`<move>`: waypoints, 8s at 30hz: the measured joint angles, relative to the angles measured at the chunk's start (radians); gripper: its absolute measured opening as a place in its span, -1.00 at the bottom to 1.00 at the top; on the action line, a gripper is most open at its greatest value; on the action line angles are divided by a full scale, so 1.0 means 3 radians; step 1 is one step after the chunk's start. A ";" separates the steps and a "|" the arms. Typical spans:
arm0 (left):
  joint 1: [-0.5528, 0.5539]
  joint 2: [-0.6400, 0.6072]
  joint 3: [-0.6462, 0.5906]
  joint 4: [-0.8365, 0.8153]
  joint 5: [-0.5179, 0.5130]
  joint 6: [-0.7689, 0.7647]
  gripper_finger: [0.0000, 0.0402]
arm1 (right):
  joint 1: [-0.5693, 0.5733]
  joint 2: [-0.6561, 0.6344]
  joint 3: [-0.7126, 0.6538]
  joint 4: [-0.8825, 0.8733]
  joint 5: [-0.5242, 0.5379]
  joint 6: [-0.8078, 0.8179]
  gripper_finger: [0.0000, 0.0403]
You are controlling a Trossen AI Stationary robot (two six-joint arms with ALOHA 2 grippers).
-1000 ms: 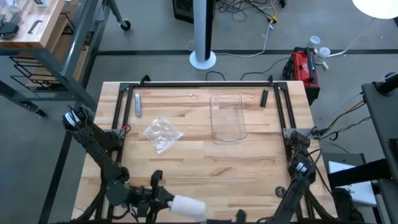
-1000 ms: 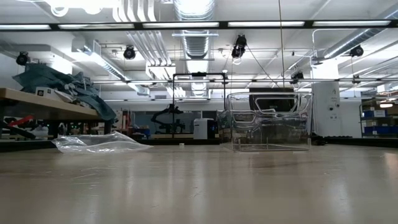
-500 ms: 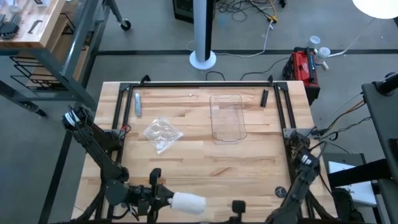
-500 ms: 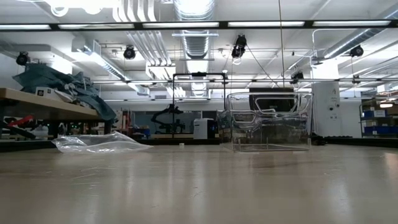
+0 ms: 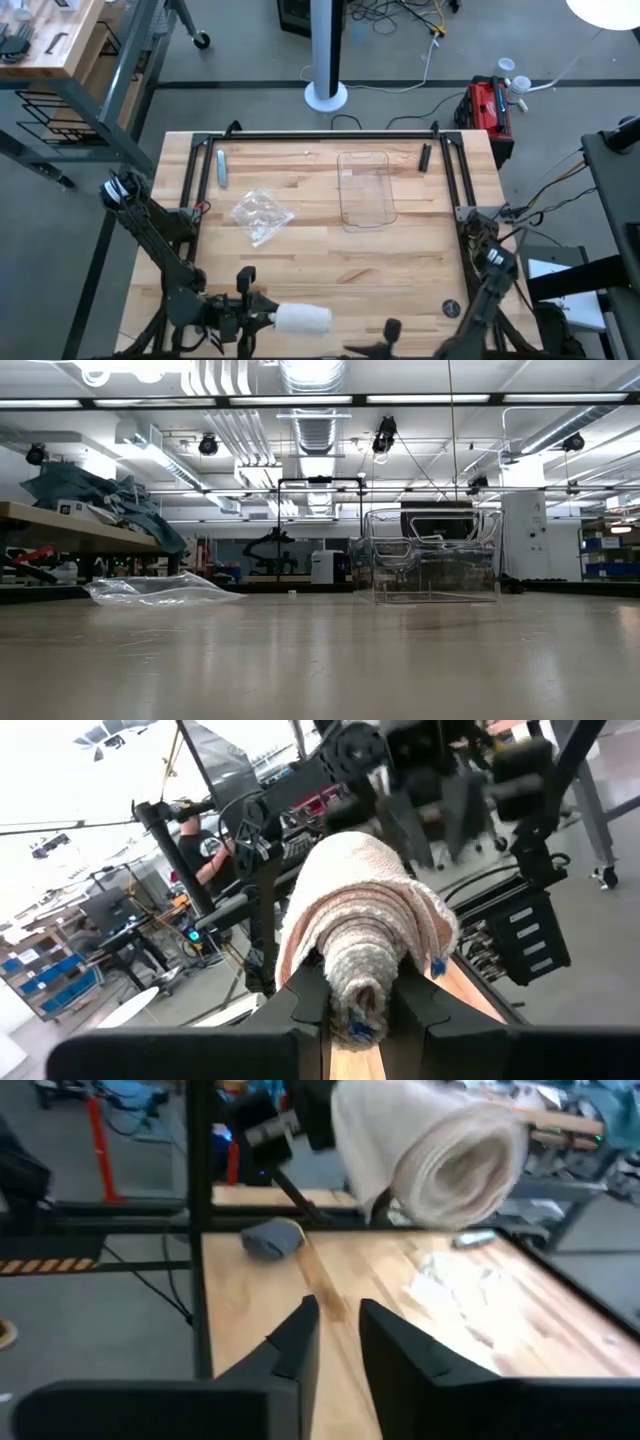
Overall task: Roll bandage
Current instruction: Roll the brown bandage
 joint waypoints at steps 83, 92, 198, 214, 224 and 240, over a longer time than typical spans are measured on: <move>-0.0142 0.0004 0.0182 0.0228 -0.0830 -0.0159 -0.81 | -0.0484 0.0302 0.0314 0.2845 0.0516 -0.6641 -0.25; -0.0145 0.0004 0.0193 0.0300 -0.0736 -0.0192 -0.81 | -0.0525 0.0303 0.0301 0.2839 0.0478 -0.6583 -0.33; -0.0144 0.0000 0.0228 0.0088 -0.0322 -0.0318 -0.81 | -0.0555 0.0330 0.0388 0.2669 0.0467 -0.6485 -0.96; -0.0149 0.0004 0.0228 0.0074 -0.0274 -0.0319 -0.81 | -0.0414 0.0330 0.0388 0.2620 0.0506 -0.6480 -1.00; -0.0148 0.0004 0.0226 0.0087 -0.0310 -0.0318 -0.81 | -0.0432 0.0329 0.0350 0.2410 0.0612 -0.6233 -0.79; -0.0147 0.0003 0.0205 -0.0649 -0.0874 -0.0275 -0.81 | -0.0336 0.0329 0.0374 0.2415 0.0766 -0.5509 -0.20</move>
